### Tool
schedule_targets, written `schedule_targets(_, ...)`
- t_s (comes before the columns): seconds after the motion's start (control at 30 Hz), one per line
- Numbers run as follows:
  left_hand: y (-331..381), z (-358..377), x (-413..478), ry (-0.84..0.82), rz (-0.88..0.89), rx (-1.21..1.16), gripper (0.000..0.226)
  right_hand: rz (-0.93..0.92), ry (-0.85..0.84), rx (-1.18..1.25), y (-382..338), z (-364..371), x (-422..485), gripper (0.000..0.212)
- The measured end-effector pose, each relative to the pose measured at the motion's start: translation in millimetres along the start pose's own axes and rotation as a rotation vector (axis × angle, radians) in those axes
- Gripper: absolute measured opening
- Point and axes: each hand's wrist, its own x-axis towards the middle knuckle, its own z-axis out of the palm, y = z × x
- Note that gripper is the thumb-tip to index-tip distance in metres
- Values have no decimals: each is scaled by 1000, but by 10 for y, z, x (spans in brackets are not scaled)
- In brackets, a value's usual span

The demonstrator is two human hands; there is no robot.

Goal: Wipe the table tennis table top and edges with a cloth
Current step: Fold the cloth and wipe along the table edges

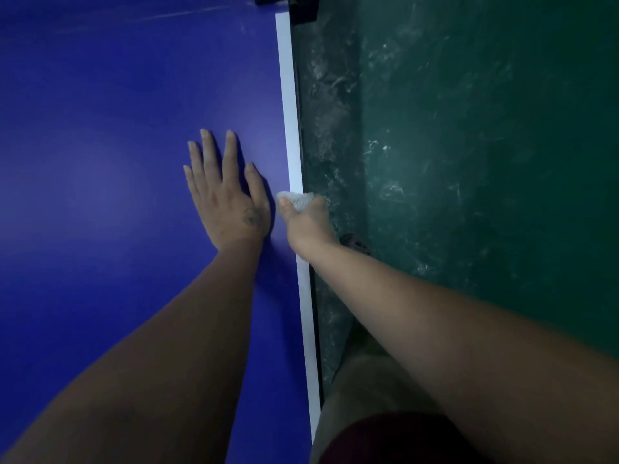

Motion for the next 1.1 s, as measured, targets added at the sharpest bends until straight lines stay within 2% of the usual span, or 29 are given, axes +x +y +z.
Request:
schedule_targets(0.23,33,-24,25,7,-6,5,54,-10,8,20,-455,-91,235,64)
schedule_targets(0.47,17,-29,31,8,8,9,53,2,-45,-4,-88,-42,-99,76)
schedule_targets(0.6,26,-22,45,13,5,-5,53,-12,21,24,-318,-24,39,76)
schedule_targets(0.67,25,-19,49,13,0,-7,53,-57,46,51,-521,-23,306,67)
schedule_targets(0.73,25,-20,53,18,1,-5,53,-114,11,87,-885,-162,346,44)
schedule_targets(0.8,28,-19,48,20,2,-3,53,-111,-41,93,-1045,-271,423,39)
schedule_targets(0.87,26,-23,41,21,3,-3,53,-75,-12,92,-940,-237,514,37)
schedule_targets(0.9,25,-26,38,19,4,-5,53,-69,8,90,-833,-188,459,39)
schedule_targets(1.0,26,-19,42,10,1,-13,54,-12,-7,38,-530,-62,270,65)
schedule_targets(1.1,40,-27,48,1,-2,-17,54,-2,8,47,-563,-71,219,67)
